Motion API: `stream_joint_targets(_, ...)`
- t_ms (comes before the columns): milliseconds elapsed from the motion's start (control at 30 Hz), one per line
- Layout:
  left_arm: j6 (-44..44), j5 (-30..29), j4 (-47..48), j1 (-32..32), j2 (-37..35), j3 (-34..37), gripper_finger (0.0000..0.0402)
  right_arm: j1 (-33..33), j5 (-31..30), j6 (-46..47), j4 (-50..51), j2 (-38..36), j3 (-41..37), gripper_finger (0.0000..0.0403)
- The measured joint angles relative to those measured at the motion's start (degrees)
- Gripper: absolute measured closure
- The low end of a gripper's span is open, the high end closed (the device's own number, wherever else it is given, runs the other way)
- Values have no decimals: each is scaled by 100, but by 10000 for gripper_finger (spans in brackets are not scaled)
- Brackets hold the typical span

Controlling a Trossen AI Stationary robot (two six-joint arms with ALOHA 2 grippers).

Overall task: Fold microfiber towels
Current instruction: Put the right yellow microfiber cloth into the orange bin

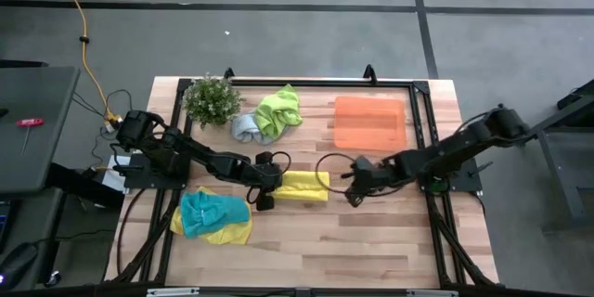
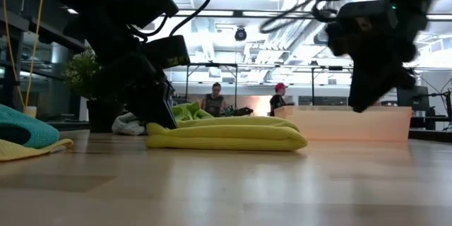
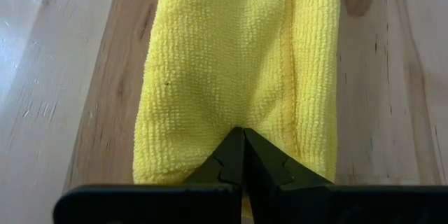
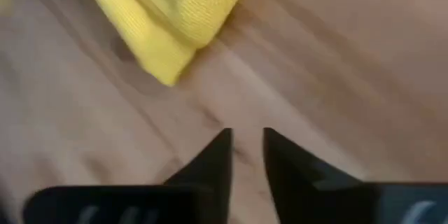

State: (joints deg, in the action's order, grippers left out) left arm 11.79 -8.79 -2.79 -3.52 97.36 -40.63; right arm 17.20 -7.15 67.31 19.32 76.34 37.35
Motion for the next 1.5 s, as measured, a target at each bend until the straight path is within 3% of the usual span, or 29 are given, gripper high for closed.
stream_joint_targets(200, 1, -16, -2, -1, 0, 1, 401, 259, -857, 1991, -3329, -198, -1443, 197)
stream_joint_targets(367, 1, -26, -4, -1, 0, 3, 401, 33, -789, 2420, -3713, 488, -1410, 121)
stream_joint_targets(500, 1, -29, -7, -1, 0, 3, 401, -174, -451, 2406, -3743, 1198, -1002, 107)
stream_joint_targets(700, 8, -31, -10, -1, -2, 5, 401, -314, -405, 2264, -3719, 2040, -301, 106)
stream_joint_targets(1033, 12, -42, -17, 2, -2, 5, 401, -368, -590, 2593, -3239, 2392, 233, 107)
stream_joint_targets(1133, 16, -42, -15, 2, -2, 5, 401, -366, -663, 2803, -3212, 2423, 235, 115)
stream_joint_targets(1233, 16, -42, -17, 2, -2, 5, 401, -364, -701, 2941, -3171, 2476, 235, 149)
stream_joint_targets(1333, 11, -42, -17, 2, -2, 5, 401, -366, -687, 2975, -2981, 2493, 237, 208)
stream_joint_targets(1500, 1, -128, -57, -1, -2, 5, 401, -366, -672, 2670, -2792, 2511, 221, 341)
